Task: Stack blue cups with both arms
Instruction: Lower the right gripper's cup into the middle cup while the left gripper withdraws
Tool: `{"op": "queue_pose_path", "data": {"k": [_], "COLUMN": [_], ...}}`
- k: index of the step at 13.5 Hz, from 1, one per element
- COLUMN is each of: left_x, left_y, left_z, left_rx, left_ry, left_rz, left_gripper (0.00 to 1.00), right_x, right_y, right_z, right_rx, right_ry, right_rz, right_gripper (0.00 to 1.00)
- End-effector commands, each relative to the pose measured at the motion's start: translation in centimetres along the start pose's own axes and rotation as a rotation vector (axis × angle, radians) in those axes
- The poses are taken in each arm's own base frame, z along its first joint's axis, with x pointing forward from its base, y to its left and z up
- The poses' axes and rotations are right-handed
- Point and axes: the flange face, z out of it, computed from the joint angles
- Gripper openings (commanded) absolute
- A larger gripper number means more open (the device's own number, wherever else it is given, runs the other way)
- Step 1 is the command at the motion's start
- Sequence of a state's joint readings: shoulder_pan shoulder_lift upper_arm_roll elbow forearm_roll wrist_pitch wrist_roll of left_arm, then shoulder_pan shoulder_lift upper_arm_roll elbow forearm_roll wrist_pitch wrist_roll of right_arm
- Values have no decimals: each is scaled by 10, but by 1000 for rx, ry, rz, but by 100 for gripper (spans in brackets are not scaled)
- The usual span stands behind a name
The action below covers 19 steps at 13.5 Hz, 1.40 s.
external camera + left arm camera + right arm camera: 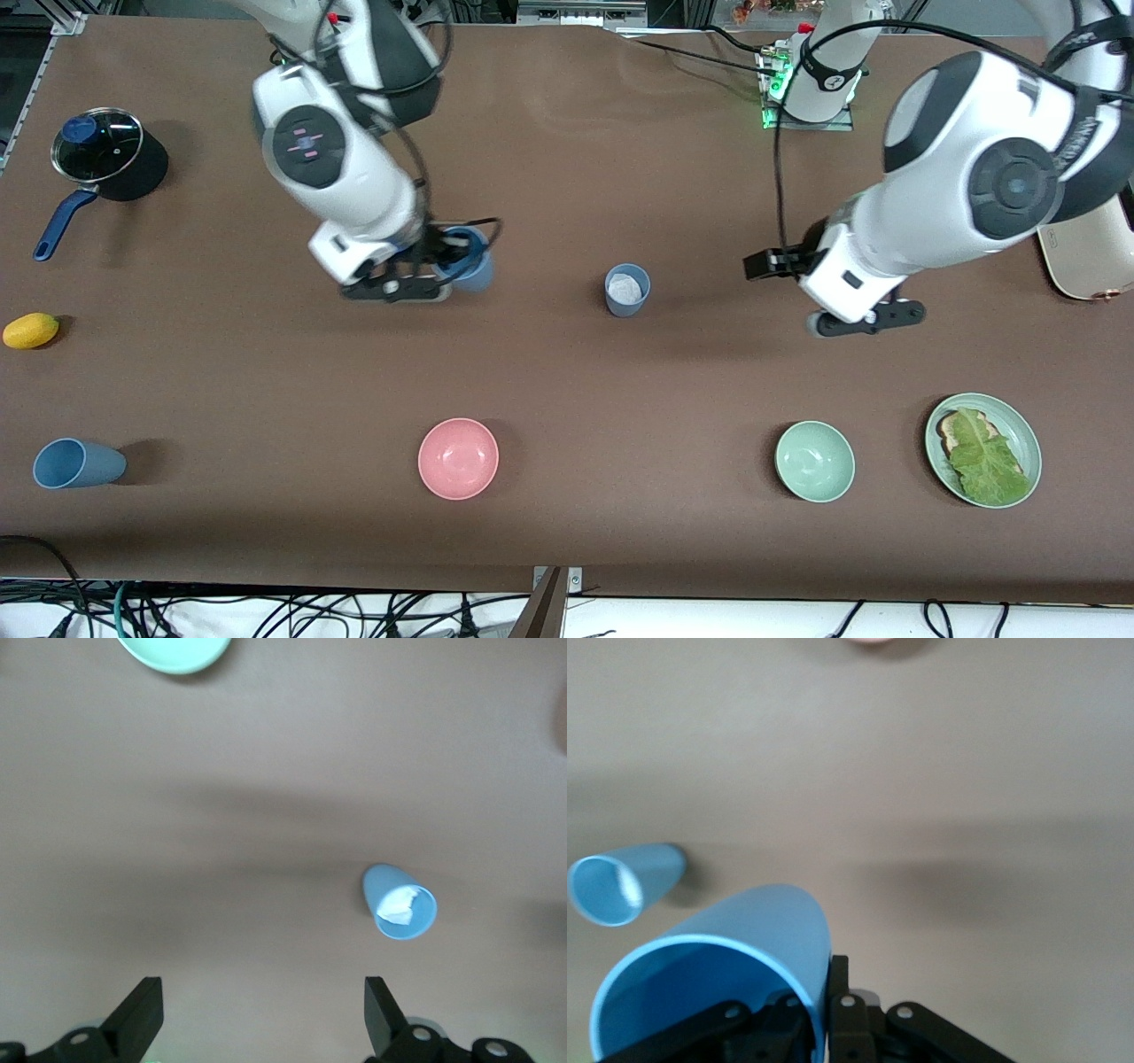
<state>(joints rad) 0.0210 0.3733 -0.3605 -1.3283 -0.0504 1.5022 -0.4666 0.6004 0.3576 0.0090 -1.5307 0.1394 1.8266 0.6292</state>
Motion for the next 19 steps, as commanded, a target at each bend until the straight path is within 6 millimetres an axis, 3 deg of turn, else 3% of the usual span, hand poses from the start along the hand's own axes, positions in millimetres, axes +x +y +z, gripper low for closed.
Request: {"op": "queue_pose_path", "data": {"k": [1, 4, 7, 8, 11, 12, 14, 19], "left_x": [1, 1, -6, -12, -34, -48, -56, -49], "left_y": [-42, -79, -124, -133, -189, -203, -208, -206], "left_z": [-27, -45, -49, -47, -50, -58, -52, -56], "left_rx": [45, 49, 97, 108, 118, 117, 118, 115], "left_ry": [18, 38, 62, 84, 174, 190, 177, 172], "left_rz": [109, 180, 248, 280, 215, 187, 182, 182], "left_gripper": [100, 100, 100, 100, 100, 100, 100, 100], "right_x": [-37, -67, -74, -71, -83, -86, -84, -63], "right_y": [-76, -142, -184, -187, -194, -196, -196, -194], "right_z": [15, 46, 78, 84, 96, 97, 102, 121], "right_rx": [26, 44, 25, 17, -5, -5, -13, 11], "right_ry": [31, 53, 106, 112, 111, 113, 113, 156], "right_rz": [85, 126, 146, 145, 130, 125, 124, 115], "right_gripper": [0, 0, 0, 0, 0, 0, 0, 0]}}
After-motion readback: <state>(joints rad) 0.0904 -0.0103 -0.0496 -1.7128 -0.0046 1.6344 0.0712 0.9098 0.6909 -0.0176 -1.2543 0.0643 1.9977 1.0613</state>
